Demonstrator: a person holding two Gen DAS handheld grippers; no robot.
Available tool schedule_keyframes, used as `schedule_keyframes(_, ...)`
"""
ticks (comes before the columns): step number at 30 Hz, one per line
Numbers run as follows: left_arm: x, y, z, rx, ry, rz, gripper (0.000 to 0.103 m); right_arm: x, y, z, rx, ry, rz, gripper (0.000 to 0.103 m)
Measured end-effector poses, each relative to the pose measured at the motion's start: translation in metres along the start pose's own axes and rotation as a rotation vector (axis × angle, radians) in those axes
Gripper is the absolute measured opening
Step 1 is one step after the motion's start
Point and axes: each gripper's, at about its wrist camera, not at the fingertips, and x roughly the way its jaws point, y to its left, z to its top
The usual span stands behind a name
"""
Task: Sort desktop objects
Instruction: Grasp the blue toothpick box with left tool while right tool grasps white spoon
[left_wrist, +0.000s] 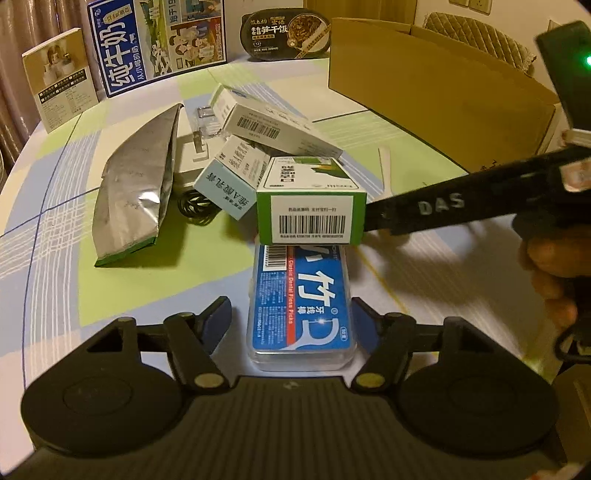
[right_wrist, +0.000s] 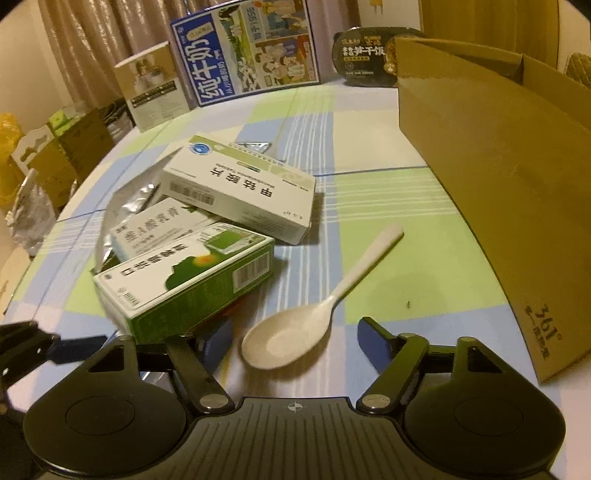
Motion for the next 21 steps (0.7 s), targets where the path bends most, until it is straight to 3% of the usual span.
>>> schedule_keyframes(1, 0.002, 0.000, 0.000, -0.002, 0.003, -0.004, 0.062, 0.001, 0.001, 0.000, -0.018, -0.005, -0.007, 0.063)
schedule_keyframes(5, 0.001, -0.002, 0.000, 0.001, 0.001, -0.003, 0.053, 0.000, 0.001, -0.002, -0.091, -0.006, -0.018, 0.032)
schedule_keyframes(9, -0.001, -0.007, 0.000, -0.016, 0.008, 0.004, 0.052, -0.009, -0.006, -0.010, -0.144, 0.016, -0.008, 0.010)
schedule_keyframes(17, -0.017, -0.034, -0.014, -0.034, 0.028, -0.020, 0.051, -0.042, -0.012, -0.041, -0.348, 0.057, 0.000, 0.007)
schedule_keyframes(21, -0.026, -0.045, -0.022, -0.064, 0.023, -0.025, 0.051, -0.057, -0.020, -0.058, -0.388, 0.057, 0.005, 0.007)
